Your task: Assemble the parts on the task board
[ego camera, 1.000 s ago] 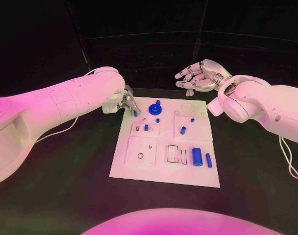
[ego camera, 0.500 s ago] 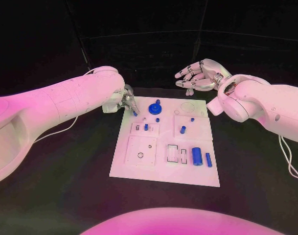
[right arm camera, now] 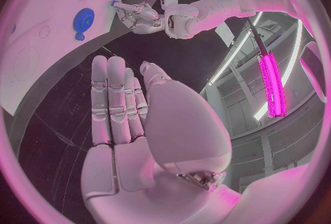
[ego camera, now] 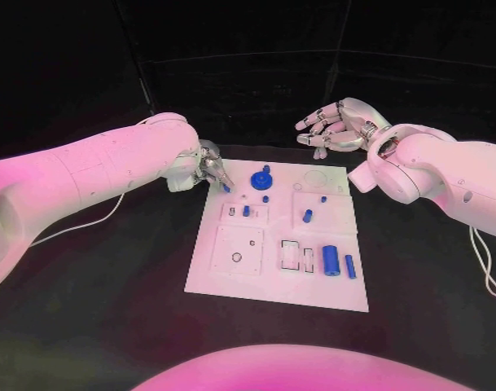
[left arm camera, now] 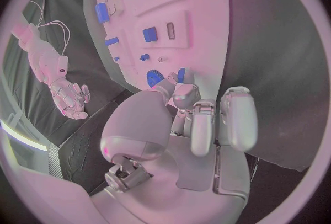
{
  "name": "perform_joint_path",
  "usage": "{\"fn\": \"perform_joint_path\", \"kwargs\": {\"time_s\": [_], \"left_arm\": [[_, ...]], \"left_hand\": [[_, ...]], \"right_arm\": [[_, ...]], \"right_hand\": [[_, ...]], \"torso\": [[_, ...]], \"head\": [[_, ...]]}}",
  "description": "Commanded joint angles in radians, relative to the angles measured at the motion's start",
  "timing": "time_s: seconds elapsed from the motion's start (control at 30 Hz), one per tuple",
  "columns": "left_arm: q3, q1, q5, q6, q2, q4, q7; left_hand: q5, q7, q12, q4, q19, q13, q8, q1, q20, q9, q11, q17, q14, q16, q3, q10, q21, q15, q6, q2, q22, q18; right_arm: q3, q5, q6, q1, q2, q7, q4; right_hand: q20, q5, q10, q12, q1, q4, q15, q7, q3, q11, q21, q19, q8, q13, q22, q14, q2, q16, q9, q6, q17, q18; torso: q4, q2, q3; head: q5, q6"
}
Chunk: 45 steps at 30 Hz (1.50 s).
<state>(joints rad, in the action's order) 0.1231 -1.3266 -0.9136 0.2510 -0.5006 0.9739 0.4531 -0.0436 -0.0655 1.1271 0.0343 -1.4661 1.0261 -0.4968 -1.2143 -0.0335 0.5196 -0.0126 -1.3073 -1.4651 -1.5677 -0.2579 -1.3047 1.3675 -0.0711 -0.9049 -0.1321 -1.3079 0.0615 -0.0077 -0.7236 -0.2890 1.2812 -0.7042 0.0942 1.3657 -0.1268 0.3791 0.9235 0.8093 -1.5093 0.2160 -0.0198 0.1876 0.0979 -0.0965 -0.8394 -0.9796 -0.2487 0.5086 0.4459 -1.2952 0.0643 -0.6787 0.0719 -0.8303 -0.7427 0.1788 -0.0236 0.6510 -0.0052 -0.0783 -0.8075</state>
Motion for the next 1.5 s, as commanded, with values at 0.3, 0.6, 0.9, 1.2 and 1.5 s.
{"fn": "perform_joint_path", "kwargs": {"time_s": [0.3, 0.6, 0.9, 1.2, 1.5], "left_arm": [[0.000, -0.002, 0.103, -0.164, -0.115, 0.201, -0.013], [0.001, 0.013, 0.053, -0.242, -0.187, 0.326, -0.027], [0.002, 0.043, -0.028, -0.302, -0.221, 0.396, -0.015], [0.003, 0.061, -0.137, -0.311, -0.216, 0.405, -0.014], [0.003, 0.072, -0.181, -0.327, -0.209, 0.403, 0.015]], "left_hand": [[-0.005, 0.005, -0.031, 0.126, -0.007, -0.036, -0.024, 0.059, 0.003, 0.011, -0.003, -0.263, -0.106, -0.003, -0.204, -0.002, -0.008, -0.005, -0.013, 0.033, -0.003, 0.001], [-0.005, 0.006, -0.033, 0.131, -0.009, -0.039, -0.034, 0.080, 0.004, 0.015, -0.004, -0.263, -0.106, -0.003, -0.252, -0.010, -0.008, -0.006, -0.012, 0.048, -0.004, 0.001], [-0.005, 0.006, -0.032, 0.131, -0.011, -0.038, -0.040, 0.089, 0.004, 0.018, -0.005, -0.263, -0.106, -0.003, -0.272, -0.014, -0.005, -0.006, -0.012, 0.055, -0.009, 0.000], [-0.004, 0.007, -0.037, 0.132, -0.012, -0.045, -0.045, 0.095, 0.004, 0.020, -0.005, -0.263, -0.106, -0.003, -0.286, -0.013, -0.004, -0.006, -0.012, 0.061, -0.011, -0.001], [-0.004, 0.007, -0.042, 0.132, -0.010, -0.052, -0.048, 0.099, 0.005, 0.021, -0.006, -0.263, -0.106, -0.003, -0.296, -0.012, -0.008, -0.007, -0.011, 0.065, -0.007, 0.000]], "right_arm": [[0.001, -0.002, 0.018, 0.002, -0.004, 0.003, -0.001], [0.000, -0.002, 0.019, 0.001, -0.005, 0.004, -0.003], [0.000, -0.002, 0.012, -0.001, -0.003, 0.010, -0.005], [0.000, -0.002, 0.007, -0.002, -0.001, 0.013, -0.009], [0.000, -0.002, 0.002, -0.002, -0.001, 0.017, -0.009]], "right_hand": [[-0.001, 0.005, -0.005, 0.006, -0.003, 0.000, 0.000, -0.002, 0.005, -0.001, 0.006, 0.007, -0.004, -0.002, -0.001, 0.009, 0.003, 0.001, 0.000, 0.007, 0.002, 0.003], [-0.001, 0.005, -0.006, 0.006, -0.002, 0.001, 0.000, -0.002, 0.005, -0.001, 0.006, 0.007, -0.005, -0.002, -0.001, 0.009, 0.004, 0.001, 0.000, 0.008, 0.002, 0.003], [-0.001, 0.005, -0.006, 0.006, -0.002, 0.001, -0.001, -0.002, 0.006, -0.001, 0.006, 0.007, -0.005, -0.002, -0.001, 0.009, 0.004, 0.001, 0.000, 0.008, 0.002, 0.003], [-0.001, 0.006, -0.006, 0.006, -0.001, 0.002, -0.001, -0.001, 0.006, -0.001, 0.007, 0.007, -0.006, -0.003, -0.001, 0.010, 0.003, 0.001, 0.000, 0.008, 0.003, 0.003], [-0.001, 0.006, -0.007, 0.007, 0.000, 0.003, -0.001, -0.001, 0.007, -0.002, 0.007, 0.008, -0.006, -0.003, -0.001, 0.010, 0.003, 0.001, 0.000, 0.009, 0.003, 0.003]], "torso": [[-0.0044, -0.001, 0.0004], [-0.0033, 0.000, 0.0001], [-0.0020, -0.002, 0.0003], [-0.0026, -0.001, -0.0004], [-0.0015, -0.001, -0.0004]], "head": [[-0.002, 0.004], [-0.008, 0.006], [-0.012, 0.006], [-0.006, 0.013], [-0.006, 0.013]]}}
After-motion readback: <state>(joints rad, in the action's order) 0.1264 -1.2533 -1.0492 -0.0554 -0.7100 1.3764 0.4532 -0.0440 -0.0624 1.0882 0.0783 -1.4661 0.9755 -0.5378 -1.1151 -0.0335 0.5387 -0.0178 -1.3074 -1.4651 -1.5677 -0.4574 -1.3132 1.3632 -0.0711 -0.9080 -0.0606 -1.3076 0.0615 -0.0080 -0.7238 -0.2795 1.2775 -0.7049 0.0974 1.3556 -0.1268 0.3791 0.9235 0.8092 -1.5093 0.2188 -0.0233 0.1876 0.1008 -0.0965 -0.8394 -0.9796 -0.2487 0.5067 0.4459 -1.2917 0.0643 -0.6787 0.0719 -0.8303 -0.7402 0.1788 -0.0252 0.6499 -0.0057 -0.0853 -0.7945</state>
